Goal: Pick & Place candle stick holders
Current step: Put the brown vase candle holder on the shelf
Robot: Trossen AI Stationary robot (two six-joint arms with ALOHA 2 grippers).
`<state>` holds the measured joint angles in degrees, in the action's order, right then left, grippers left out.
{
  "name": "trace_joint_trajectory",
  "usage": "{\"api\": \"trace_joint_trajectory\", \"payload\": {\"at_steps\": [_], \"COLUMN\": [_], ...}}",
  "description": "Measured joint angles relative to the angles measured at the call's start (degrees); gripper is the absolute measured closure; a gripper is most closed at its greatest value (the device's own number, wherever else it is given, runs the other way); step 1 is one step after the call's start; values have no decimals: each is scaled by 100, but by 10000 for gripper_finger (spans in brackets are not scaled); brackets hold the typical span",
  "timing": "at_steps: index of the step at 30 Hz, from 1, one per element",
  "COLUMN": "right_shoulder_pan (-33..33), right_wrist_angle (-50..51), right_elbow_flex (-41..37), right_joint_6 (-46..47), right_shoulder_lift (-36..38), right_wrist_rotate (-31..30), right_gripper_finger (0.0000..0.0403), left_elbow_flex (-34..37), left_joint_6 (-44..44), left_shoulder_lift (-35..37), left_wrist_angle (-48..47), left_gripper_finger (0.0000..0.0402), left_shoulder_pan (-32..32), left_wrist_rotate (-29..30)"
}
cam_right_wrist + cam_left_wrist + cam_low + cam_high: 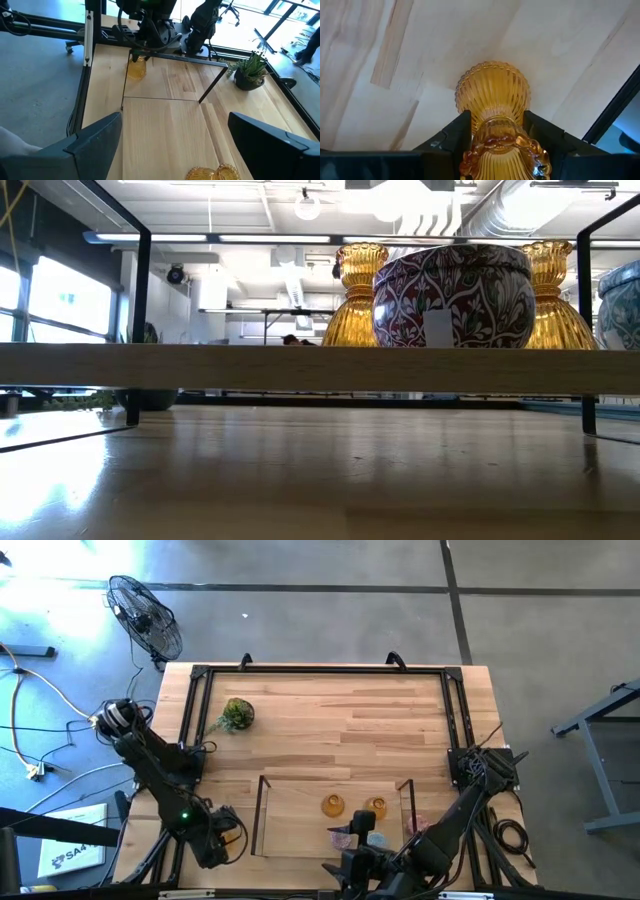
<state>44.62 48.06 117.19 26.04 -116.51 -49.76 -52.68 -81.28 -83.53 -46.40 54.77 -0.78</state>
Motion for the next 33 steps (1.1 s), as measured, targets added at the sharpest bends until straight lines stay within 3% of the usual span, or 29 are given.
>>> {"api": "trace_joint_trajectory", "payload": {"at_steps": [9,21,27,33], "right_shoulder_pan": [0,187,285,308], "right_wrist_angle": [-37,-123,-99,-29], "right_elbow_flex": [0,0,0,0], "right_joint_6": [-116,-429,-465,-417], "right_shoulder_lift": [0,0,0,0], "right_wrist_rotate": [-2,-275,-408,-433], "right_gripper_finger": [43,43,43,43], "left_elbow_flex": [-635,-2926,-3940,-4614], "left_joint_6": [548,1582,2215,3312], "left_shoulder_lift": [25,33,35,36], "left_wrist_angle": [-630,-3101,-3980,-4204], "left_gripper_finger": [254,254,253,252], "left_shoulder_pan": [-339,-1006,-1540,-2496], "left_wrist_rotate": [-601,-383,-387,-917]}}
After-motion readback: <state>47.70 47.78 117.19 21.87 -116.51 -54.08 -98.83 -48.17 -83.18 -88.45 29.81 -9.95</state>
